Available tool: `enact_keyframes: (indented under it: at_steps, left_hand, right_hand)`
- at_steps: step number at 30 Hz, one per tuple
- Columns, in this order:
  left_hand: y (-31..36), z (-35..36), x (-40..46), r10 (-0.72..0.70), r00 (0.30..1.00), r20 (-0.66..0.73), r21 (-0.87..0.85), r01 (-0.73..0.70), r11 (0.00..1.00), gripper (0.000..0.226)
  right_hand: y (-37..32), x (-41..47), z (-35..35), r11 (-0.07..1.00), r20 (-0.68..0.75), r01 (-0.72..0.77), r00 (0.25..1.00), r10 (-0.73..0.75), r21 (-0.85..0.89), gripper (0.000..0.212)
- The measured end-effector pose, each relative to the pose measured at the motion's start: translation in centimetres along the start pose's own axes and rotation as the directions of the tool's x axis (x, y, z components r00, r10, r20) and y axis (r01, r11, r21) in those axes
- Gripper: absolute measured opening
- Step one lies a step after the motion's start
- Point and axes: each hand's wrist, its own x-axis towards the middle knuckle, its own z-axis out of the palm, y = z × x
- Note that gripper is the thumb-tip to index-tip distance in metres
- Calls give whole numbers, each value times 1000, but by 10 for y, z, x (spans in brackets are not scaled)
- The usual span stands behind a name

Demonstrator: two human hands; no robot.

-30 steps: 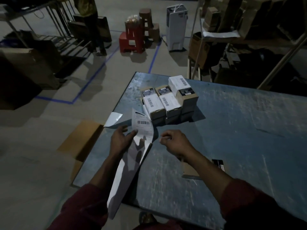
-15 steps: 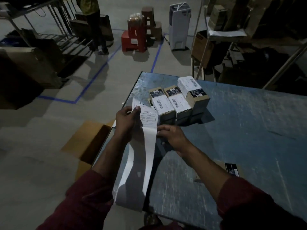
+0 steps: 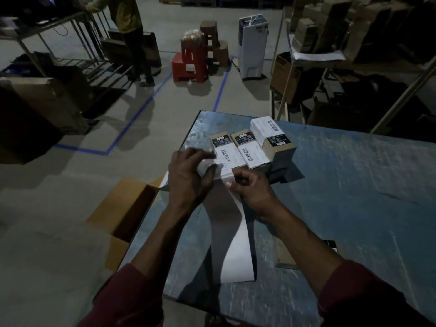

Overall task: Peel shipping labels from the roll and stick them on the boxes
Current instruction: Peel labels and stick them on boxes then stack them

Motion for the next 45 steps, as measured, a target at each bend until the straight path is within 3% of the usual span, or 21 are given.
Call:
enact_keyframes:
  at_steps: [2,8,12,22,27,29,32,36,39,43,45]
  left_hand:
    - [2,1,-6,69,989,128,2,-70,998,15]
    - [-6,-7,-12,-6,947,322,-198,74,977,32]
    - [-3,-11,-17,43,960,277,-194,12,981,38]
    - [9,-12,-22,223,941,256,-40,-220,975,22]
    - [10,-5,-24,215,951,224,-62,-206,976,15]
    - [8,-3,-24,126,971,202,-155,-96,983,12]
    - [2,-3,-18,-157,976,149,-267,192,944,4]
    - [-22,-2,-4,-490,863,123,-404,495,769,9]
    - [-45,-5,5,-586,800,130,-383,585,715,12]
    - [-58,-13,20,-598,799,69,-296,588,752,13]
    - [-56,-17,28,-604,797,6,-269,583,767,17]
  right_hand:
    - [3,-1,-1,996,14,44,999,-43,-72,25]
    - [2,-4,-6,971,7,50,999,-50,-232,48]
    - [3,-5,-6,941,23,95,995,-92,-323,41]
    - [-1,-12,-11,876,91,222,975,-202,-429,24]
    - [-3,-10,-12,833,112,290,956,-270,-470,25]
    - [-1,-9,-14,813,111,283,958,-264,-508,25]
    - [6,-9,-21,844,62,173,984,-165,-508,21]
    - [11,-3,-23,844,124,65,992,2,-532,24]
    - [23,7,-16,793,100,-35,988,120,-608,26]
    - [42,20,-6,651,5,-167,967,254,-741,4]
    - [47,20,-2,595,-10,-185,959,284,-782,16]
